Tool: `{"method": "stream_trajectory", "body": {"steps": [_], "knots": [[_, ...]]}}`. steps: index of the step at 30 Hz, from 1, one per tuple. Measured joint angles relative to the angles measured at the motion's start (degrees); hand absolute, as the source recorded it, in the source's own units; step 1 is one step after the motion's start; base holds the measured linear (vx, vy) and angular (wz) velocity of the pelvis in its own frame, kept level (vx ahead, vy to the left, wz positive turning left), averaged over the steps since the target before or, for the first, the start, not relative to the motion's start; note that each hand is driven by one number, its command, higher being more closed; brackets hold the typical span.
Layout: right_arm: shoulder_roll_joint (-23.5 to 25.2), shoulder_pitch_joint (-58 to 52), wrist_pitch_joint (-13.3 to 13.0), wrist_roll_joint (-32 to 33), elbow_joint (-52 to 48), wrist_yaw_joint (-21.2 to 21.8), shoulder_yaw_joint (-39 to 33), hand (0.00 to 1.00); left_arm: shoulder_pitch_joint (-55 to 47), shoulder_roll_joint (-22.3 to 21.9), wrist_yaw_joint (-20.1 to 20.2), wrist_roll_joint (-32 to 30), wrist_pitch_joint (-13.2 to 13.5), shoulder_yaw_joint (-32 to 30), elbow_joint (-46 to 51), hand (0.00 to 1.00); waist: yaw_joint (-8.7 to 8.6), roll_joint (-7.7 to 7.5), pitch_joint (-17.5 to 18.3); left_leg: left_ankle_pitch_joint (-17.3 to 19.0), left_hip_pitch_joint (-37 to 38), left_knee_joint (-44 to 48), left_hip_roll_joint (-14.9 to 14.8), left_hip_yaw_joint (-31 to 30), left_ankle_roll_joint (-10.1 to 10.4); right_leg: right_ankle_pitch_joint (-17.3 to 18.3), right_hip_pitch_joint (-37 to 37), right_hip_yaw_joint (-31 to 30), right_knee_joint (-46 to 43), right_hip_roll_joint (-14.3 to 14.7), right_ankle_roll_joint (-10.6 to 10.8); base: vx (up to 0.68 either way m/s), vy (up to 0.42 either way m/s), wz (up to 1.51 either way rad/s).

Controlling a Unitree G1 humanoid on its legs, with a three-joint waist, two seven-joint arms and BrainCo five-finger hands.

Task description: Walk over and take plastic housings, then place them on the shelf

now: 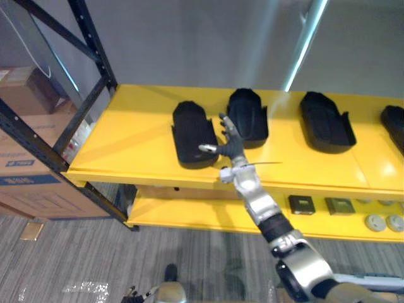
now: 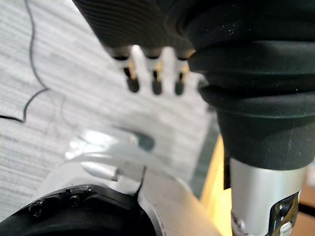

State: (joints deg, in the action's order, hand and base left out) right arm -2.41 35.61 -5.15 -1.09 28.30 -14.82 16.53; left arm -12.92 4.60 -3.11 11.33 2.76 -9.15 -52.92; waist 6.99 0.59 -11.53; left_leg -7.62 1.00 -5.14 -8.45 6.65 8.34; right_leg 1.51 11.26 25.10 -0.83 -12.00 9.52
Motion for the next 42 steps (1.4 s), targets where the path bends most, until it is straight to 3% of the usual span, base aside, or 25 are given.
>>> {"method": "stream_trajectory", "body": {"steps": [5, 15, 31, 42], "knots": [[0.27, 0.00, 0.52, 0.06, 0.00, 1.12, 0.03, 0.00, 0.12, 1.20, 1.99, 0.04, -0.10, 1.55, 0.03, 0.00, -0.13, 0.03, -0.03, -0.02, 0.02, 0.01, 0.46, 0.17, 0.01, -0.16, 0.02, 0.04, 0.02, -0.42, 0.29, 0.04, -0.013, 0.01], [0.51, -0.05, 1.70, 0.06, 0.10, 1.15, 0.22, 0.00, 0.14, 1.24, 2.16, 0.11, -0.53, 1.65, -0.11, 0.00, -1.28, 0.30, -1.59, 0.51, 0.92, -0.01, 0.67, 0.42, -0.32, 0.33, 0.84, 0.01, -0.08, -0.71, 0.27, -0.02, -0.004, -0.01], [0.59, -0.39, 3.94, 0.03, 1.88, 1.21, -0.05, 0.00, 0.17, 1.54, 2.24, 2.23, -0.38, 3.58, 0.01, 0.00, -1.40, 0.08, -1.65, 0.48, 0.98, -0.01, 1.09, 0.65, -0.28, 0.08, 0.97, 0.05, 0.08, -1.03, 0.62, 0.02, -0.011, 0.01], [0.71, -0.41, 5.48, 0.09, 3.91, 5.14, 0.47, 0.00, 0.22, 1.59, 2.29, 2.27, -0.40, 3.68, -0.01, 0.00, -1.40, 0.03, -1.65, 0.45, 0.99, -0.03, 1.07, 0.72, -0.25, 0.24, 0.98, 0.05, 0.09, -1.04, 0.34, 0.00, 0.000, 0.00]]}}
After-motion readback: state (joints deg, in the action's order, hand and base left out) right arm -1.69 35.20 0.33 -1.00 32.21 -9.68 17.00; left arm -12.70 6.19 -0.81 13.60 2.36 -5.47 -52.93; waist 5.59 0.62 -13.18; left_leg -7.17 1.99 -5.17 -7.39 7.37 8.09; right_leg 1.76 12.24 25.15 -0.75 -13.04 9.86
